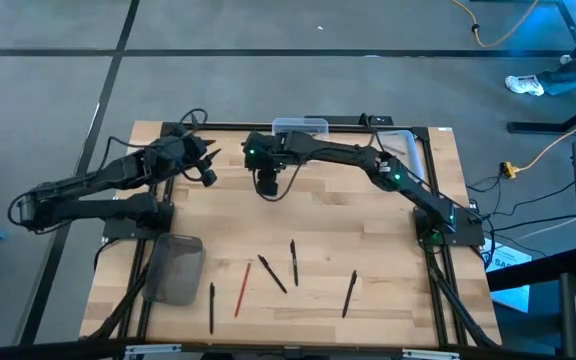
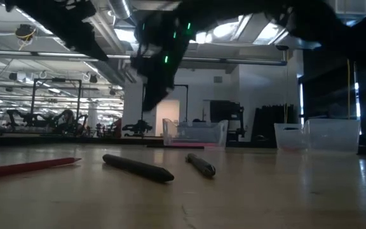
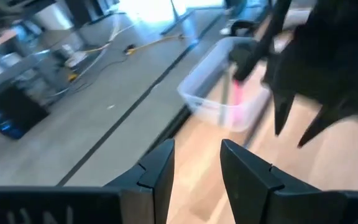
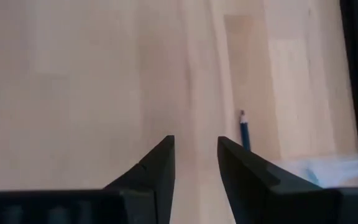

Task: Sort crayons/erasers/pens/pencils in bins
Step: Put the blue pencil into the left transparent bin

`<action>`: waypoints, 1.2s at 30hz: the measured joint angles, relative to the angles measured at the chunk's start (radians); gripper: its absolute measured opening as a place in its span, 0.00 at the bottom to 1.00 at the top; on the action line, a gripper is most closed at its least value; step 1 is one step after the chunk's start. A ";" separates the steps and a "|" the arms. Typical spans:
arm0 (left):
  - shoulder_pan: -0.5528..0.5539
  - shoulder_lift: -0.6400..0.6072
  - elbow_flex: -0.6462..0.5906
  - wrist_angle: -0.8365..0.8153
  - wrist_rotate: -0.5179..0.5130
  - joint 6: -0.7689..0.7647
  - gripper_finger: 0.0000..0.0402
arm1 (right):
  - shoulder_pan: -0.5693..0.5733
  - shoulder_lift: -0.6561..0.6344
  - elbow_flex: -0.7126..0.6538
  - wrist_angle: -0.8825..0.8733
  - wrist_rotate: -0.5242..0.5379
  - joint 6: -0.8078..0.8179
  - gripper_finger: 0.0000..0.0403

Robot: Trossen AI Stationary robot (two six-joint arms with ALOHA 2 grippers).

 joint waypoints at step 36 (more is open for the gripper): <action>0.156 1.046 0.138 0.571 0.451 0.005 0.31 | 0.130 -0.778 -1.336 0.987 0.116 0.305 0.31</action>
